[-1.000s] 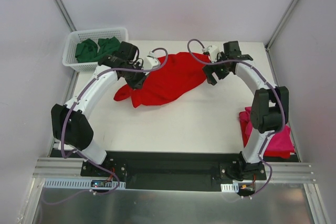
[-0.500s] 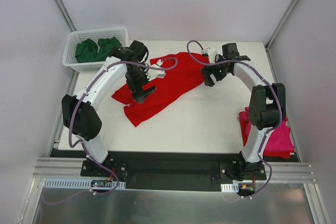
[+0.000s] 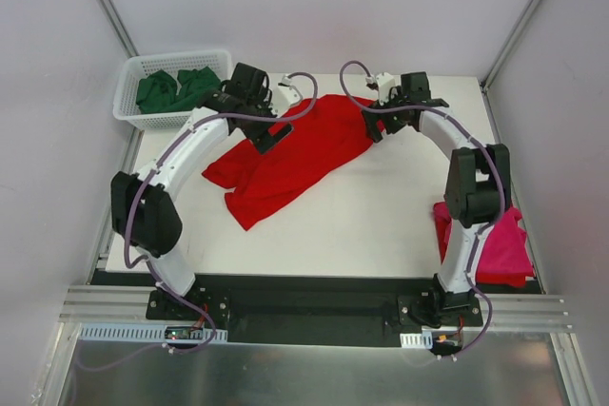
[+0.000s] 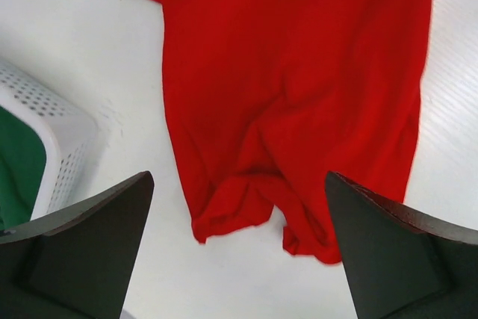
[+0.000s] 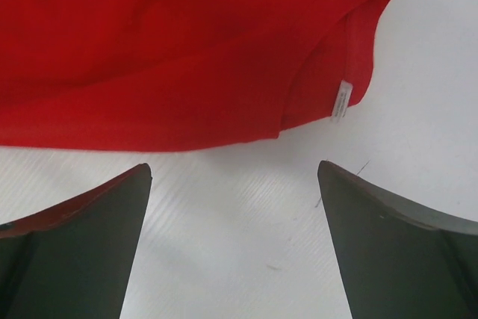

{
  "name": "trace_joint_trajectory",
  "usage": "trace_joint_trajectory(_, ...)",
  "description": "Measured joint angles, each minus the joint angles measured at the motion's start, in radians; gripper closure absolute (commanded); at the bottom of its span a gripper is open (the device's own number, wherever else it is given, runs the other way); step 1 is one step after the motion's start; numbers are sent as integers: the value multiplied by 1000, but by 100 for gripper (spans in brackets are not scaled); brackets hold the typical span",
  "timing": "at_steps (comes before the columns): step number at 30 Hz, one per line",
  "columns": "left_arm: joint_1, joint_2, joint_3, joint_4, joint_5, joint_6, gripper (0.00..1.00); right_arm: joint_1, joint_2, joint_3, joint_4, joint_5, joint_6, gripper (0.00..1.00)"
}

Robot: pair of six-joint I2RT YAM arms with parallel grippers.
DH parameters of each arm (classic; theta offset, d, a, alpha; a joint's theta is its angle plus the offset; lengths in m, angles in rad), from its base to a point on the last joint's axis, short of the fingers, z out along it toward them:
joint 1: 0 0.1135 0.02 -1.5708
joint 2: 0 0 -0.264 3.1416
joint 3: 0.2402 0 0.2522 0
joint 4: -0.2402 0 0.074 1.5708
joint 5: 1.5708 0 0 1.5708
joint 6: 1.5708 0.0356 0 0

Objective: Fold and stack the t-shirts
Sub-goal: Flatten out the tshirt

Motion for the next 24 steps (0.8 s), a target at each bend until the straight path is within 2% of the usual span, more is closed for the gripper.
trace_joint_trajectory(6, -1, 135, -1, 126, -25, -68, 1, 1, 182, 158, 59, 83, 25, 2)
trace_joint_trajectory(12, -1, 124, -20, 158, -24, -91, 1, 1, 320, 297, 57, 139, 13, 1)
trace_joint_trajectory(15, -1, 107, -42, 169, -25, -93, 1, 1, 363, 361, 22, 149, 7, 19)
trace_joint_trajectory(16, -1, 107, -45, 170, -26, -93, 1, 1, 377, 383, 18, 148, 5, 47)
trace_joint_trajectory(18, -1, 108, -52, 174, -28, -93, 1, 1, 390, 410, 0, 140, -2, 94)
trace_joint_trajectory(19, -1, 108, -52, 174, -29, -93, 1, 1, 393, 423, -15, 134, -1, 99)
trace_joint_trajectory(24, -1, 108, -51, 185, -29, -100, 1, 1, 400, 505, -73, 93, 23, 99)
